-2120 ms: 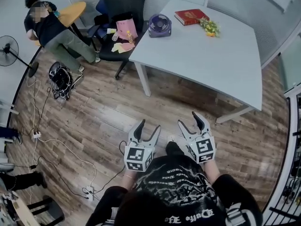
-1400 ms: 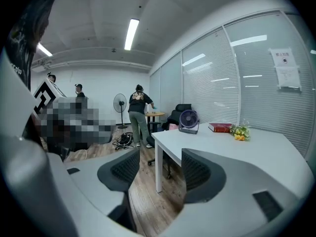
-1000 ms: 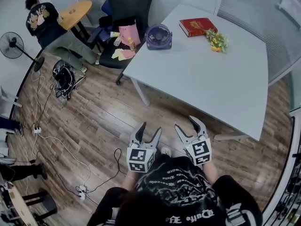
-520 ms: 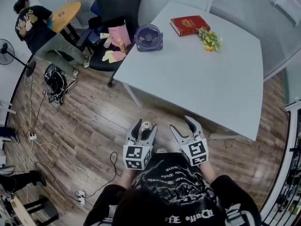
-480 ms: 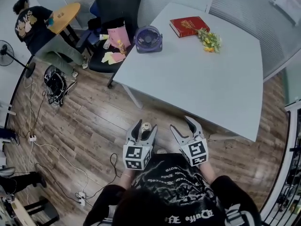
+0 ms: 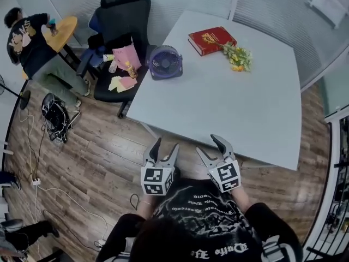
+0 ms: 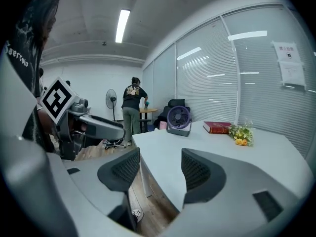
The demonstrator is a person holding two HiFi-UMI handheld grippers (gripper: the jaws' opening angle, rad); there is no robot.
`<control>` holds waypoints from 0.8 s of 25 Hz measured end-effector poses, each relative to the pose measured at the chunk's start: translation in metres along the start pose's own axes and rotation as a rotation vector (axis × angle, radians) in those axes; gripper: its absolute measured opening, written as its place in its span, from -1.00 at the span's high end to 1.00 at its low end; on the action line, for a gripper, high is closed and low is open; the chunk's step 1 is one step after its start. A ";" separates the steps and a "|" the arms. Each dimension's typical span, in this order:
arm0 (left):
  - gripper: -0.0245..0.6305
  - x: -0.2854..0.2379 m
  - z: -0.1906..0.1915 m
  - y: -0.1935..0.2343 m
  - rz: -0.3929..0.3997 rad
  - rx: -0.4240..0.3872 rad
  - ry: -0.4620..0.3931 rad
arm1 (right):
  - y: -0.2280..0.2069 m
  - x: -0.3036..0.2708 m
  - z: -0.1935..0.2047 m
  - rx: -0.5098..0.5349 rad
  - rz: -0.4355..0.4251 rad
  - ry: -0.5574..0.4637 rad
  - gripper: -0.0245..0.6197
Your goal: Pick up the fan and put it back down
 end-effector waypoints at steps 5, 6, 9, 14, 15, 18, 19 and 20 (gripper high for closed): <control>0.06 -0.029 -0.022 0.035 0.010 -0.007 0.003 | -0.014 -0.037 -0.024 -0.013 0.039 -0.010 0.09; 0.06 -0.034 -0.024 0.042 0.014 -0.009 0.008 | -0.015 -0.045 -0.026 -0.014 0.044 -0.008 0.09; 0.06 -0.049 -0.030 0.062 0.029 -0.015 0.015 | -0.015 -0.065 -0.033 -0.017 0.060 -0.002 0.09; 0.06 -0.069 -0.043 0.091 0.062 -0.036 0.019 | -0.013 -0.094 -0.044 -0.031 0.091 0.001 0.09; 0.06 -0.072 -0.045 0.095 0.068 -0.043 0.019 | -0.013 -0.099 -0.046 -0.033 0.098 0.002 0.09; 0.06 -0.080 -0.049 0.110 0.078 -0.055 0.018 | -0.012 -0.115 -0.050 -0.041 0.112 0.003 0.09; 0.06 -0.082 -0.051 0.115 0.079 -0.055 0.018 | -0.011 -0.120 -0.051 -0.039 0.114 0.006 0.09; 0.06 -0.083 -0.052 0.121 0.080 -0.053 0.019 | -0.009 -0.125 -0.053 -0.028 0.113 0.009 0.09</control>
Point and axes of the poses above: the fingertips, and each gripper's own axes: x backward along the fingers, y to its left, z out of its underside, the point moved 5 cm from there along x, backward along the fingers, and after that the axes turned 1 degree about y, right-handed, at the moved point
